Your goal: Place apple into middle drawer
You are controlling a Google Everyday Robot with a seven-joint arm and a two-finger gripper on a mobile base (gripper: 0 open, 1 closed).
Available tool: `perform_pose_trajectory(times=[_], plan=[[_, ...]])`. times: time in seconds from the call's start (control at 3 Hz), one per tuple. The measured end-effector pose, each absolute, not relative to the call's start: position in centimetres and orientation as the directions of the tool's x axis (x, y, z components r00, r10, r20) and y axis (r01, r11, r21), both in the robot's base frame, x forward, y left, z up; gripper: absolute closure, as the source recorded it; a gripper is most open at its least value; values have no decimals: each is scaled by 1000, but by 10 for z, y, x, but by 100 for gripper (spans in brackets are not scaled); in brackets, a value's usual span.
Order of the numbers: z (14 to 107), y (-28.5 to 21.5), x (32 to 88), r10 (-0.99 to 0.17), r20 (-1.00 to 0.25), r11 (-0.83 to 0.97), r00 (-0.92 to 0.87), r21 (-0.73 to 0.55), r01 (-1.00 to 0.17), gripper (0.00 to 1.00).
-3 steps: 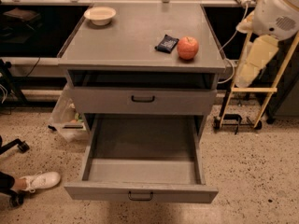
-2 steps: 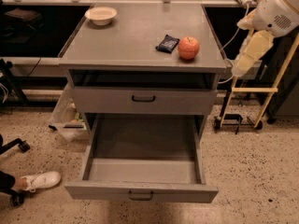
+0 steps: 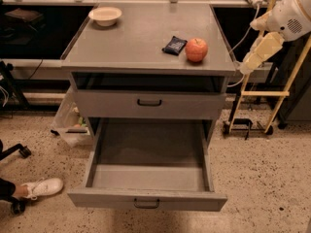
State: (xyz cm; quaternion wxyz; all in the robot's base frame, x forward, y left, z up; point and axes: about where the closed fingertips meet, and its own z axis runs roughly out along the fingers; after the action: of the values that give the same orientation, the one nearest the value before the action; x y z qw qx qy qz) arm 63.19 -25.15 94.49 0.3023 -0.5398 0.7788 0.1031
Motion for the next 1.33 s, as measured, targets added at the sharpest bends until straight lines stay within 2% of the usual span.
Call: perform_pose_trajectory(times=[0.67,1.33], plan=[[913,-211,690,-681,-711,385,-173,-147,-911,0],[893,-166,754,-537,-831,426,-146,-118,-897,0]])
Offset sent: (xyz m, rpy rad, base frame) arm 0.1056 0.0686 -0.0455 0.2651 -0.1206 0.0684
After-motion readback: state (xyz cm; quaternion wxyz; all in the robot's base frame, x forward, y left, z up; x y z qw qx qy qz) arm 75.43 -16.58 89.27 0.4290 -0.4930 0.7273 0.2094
